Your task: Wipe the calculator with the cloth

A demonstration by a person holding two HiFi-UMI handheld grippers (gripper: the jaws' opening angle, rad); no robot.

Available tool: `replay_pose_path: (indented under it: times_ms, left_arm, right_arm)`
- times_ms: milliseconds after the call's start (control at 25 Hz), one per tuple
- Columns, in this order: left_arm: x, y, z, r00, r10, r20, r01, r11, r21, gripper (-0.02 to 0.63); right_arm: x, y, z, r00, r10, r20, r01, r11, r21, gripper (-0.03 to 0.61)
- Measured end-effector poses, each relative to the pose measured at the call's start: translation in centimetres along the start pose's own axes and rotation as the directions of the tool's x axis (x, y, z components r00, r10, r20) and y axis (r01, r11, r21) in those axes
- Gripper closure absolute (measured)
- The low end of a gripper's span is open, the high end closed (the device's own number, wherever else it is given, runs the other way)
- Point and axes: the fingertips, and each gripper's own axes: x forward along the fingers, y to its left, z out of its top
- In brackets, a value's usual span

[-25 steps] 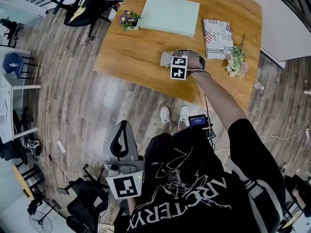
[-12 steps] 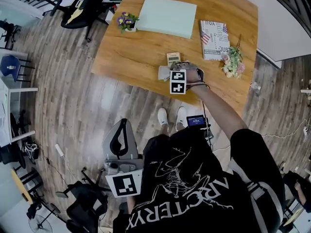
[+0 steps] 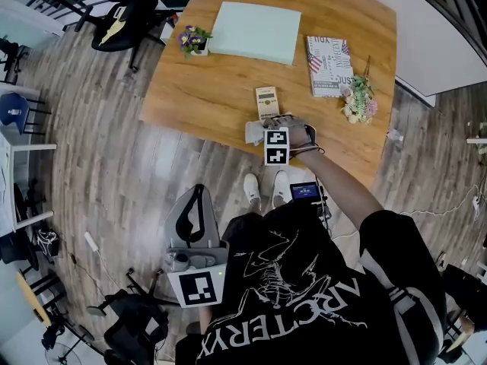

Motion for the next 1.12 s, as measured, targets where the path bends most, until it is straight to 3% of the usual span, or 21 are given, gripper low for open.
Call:
replay_pose_path:
  times_ms: [200, 520, 680, 800, 960, 1040, 1120]
  left_arm:
    - [0.0, 0.2, 0.1, 1.0, 0.014, 0.004, -0.014, 1.0, -0.003, 0.604]
    - [0.3, 0.3, 0.3, 1.0, 0.004, 0.015, -0.004, 1.0, 0.0, 0.604]
    - [0.9, 0.0, 0.7, 0.999, -0.026, 0.039, 0.026, 1.0, -0.003, 0.604]
    - [1.7, -0.4, 1.2, 0.996, -0.063, 0.063, 0.063, 0.998, -0.007, 0.604]
    - [2.7, -1.0, 1.9, 0.989, -0.113, 0.093, 0.114, 0.994, -0.003, 0.604]
    - [3.1, -1.4, 2.2, 0.985, -0.137, 0.109, 0.138, 0.99, 0.005, 0.604]
    - [3.4, -1.7, 2.4, 0.98, -0.161, 0.12, 0.16, 0.987, 0.015, 0.604]
  right_arm:
    - [1.0, 2.7, 0.0, 0.998, 0.065, -0.001, -0.065, 0.998, -0.005, 0.485]
    - [0.8, 2.7, 0.4, 0.998, 0.054, 0.032, -0.055, 0.997, 0.053, 0.485]
    - [-1.8, 3.0, 1.2, 0.994, 0.034, 0.108, -0.051, 0.986, 0.156, 0.485]
    - [-5.6, 1.7, 1.2, 0.984, -0.04, 0.172, -0.012, 0.957, 0.291, 0.485]
    - [-13.8, -2.1, 1.3, 0.935, -0.222, 0.276, 0.072, 0.882, 0.466, 0.485]
    - [-18.8, -4.0, 1.2, 0.883, -0.332, 0.331, 0.108, 0.832, 0.545, 0.485]
    - [-24.2, -5.6, 0.9, 0.806, -0.449, 0.387, 0.128, 0.77, 0.625, 0.485]
